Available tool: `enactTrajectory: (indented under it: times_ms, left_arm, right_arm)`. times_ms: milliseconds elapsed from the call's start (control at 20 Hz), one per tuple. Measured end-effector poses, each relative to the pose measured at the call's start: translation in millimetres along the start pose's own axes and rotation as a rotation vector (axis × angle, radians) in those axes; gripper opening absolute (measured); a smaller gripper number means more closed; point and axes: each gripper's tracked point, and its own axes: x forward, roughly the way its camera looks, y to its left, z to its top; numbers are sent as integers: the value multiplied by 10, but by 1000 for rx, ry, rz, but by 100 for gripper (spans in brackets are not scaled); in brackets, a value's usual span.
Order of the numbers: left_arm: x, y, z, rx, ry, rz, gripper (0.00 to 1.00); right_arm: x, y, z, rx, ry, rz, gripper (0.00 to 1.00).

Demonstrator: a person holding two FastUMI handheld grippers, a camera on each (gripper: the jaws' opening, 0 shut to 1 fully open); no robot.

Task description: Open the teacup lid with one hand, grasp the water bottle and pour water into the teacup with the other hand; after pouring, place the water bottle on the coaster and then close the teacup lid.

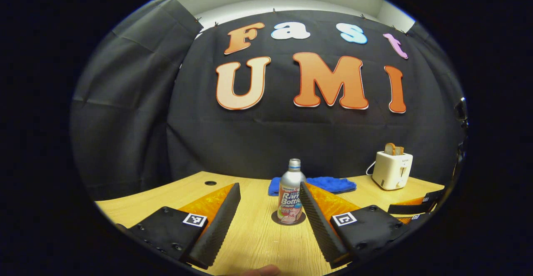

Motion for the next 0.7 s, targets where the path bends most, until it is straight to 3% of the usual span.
enactTrajectory:
  times_ms: [50, 100, 150, 200, 250, 350, 400, 450, 600, 650, 700]
  left_arm:
    - [-33, 21, 64, 6, -13, 5, 99]
    - [-65, 33, 133, 6, -25, 11, 94]
    - [-95, 32, 191, 0, -36, 11, 99]
    - [-122, 49, 238, 0, -39, 18, 94]
    - [-142, 88, 259, 6, -39, 33, 98]
    - [-184, 116, 292, 19, -33, 47, 93]
    - [-197, 109, 305, 20, -32, 45, 89]
    - [-237, 124, 298, 27, -24, 46, 94]
    - [-305, 114, 341, 41, -28, 36, 94]
    - [-299, 110, 357, 46, -31, 37, 89]
    - [-310, 112, 371, 53, -33, 40, 93]
  right_arm:
    - [-38, -28, 86, -3, -21, -5, 58]
    - [-90, -47, 191, -4, -42, -10, 59]
    - [-143, -66, 300, -4, -62, -16, 63]
    - [-193, -81, 394, -6, -83, -25, 61]
    - [-247, -130, 475, -11, -103, -39, 69]
    - [-370, -225, 622, -15, -150, -64, 72]
    - [-426, -292, 711, -16, -178, -79, 73]
    - [-478, -350, 784, -22, -201, -96, 74]
    - [-597, -557, 962, -39, -255, -159, 75]
    - [-625, -616, 1019, -41, -267, -174, 75]
    - [-664, -696, 1058, -42, -277, -200, 75]
